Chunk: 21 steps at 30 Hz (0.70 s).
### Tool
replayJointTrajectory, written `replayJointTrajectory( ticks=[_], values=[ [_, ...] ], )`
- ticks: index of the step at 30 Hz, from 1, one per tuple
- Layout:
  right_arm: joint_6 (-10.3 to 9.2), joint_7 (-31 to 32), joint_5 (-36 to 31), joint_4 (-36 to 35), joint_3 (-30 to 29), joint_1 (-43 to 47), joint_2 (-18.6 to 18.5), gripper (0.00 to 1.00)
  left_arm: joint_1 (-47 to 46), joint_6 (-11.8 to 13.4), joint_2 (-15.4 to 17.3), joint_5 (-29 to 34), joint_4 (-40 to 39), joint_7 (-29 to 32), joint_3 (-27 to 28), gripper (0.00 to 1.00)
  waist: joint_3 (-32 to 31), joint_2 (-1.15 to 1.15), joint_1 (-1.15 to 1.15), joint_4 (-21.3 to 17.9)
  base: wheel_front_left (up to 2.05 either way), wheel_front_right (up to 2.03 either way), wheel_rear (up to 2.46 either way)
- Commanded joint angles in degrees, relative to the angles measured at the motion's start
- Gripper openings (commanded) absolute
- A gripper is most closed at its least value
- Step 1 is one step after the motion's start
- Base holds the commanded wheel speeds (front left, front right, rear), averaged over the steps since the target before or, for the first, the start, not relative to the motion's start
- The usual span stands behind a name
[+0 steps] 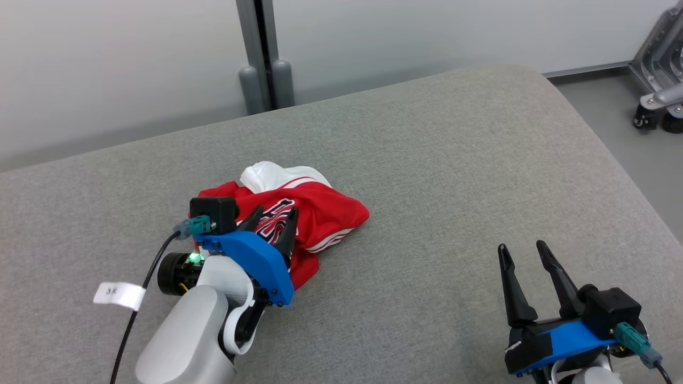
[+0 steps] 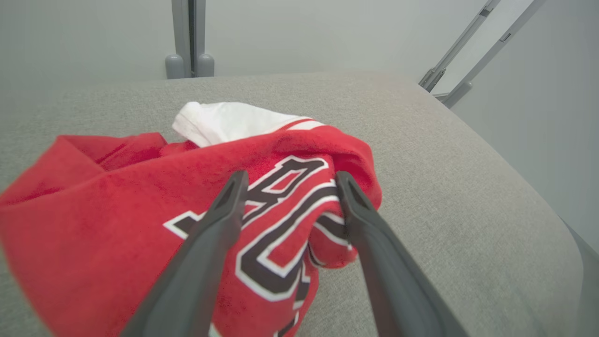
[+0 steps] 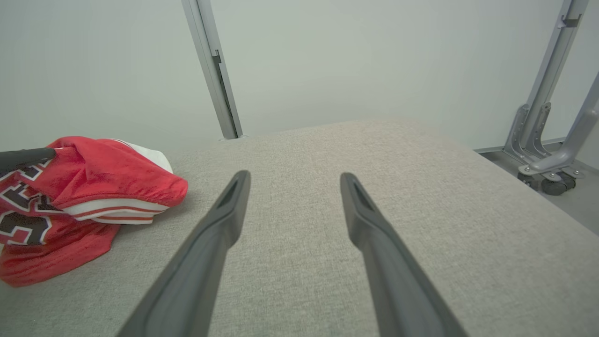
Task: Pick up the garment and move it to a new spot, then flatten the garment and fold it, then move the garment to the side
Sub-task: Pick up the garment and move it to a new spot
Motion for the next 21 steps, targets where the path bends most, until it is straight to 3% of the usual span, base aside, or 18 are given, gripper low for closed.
replayJointTrajectory(
  ticks=[1, 6, 11, 21],
  values=[
    [0.03, 0.27, -0.28, -0.33, -0.25, 0.37, -0.19, 1.0, 1.2, -0.76, -0.59, -0.3, -0.15, -3.49, 0.67, 1.0, -0.94, 0.0, 0.0, 1.65, 0.0, 0.0, 0.0],
    [0.03, 0.91, -0.65, -1.12, -1.0, 1.42, -0.19, 1.0, 5.33, -1.64, -1.63, -1.25, -2.07, -14.2, 2.96, 1.0, -2.6, 0.0, 0.0, 4.77, 0.0, 0.0, 0.0],
    [0.03, 1.43, -0.94, -1.74, -2.22, 2.56, -0.19, 1.0, 10.58, -0.31, -0.82, -1.46, -4.37, -22.65, 5.79, 1.0, -3.91, 0.0, 0.0, 7.78, 0.0, 0.0, 0.0],
    [0.03, 2.55, -1.61, -2.48, -4.28, 4.06, -0.2, 1.0, 20.51, 1.42, 2.7, 2.0, -12.09, -26.59, 12.8, 1.0, -5.76, 0.0, 0.0, 12.65, 0.0, 0.0, 0.0]
  ],
)
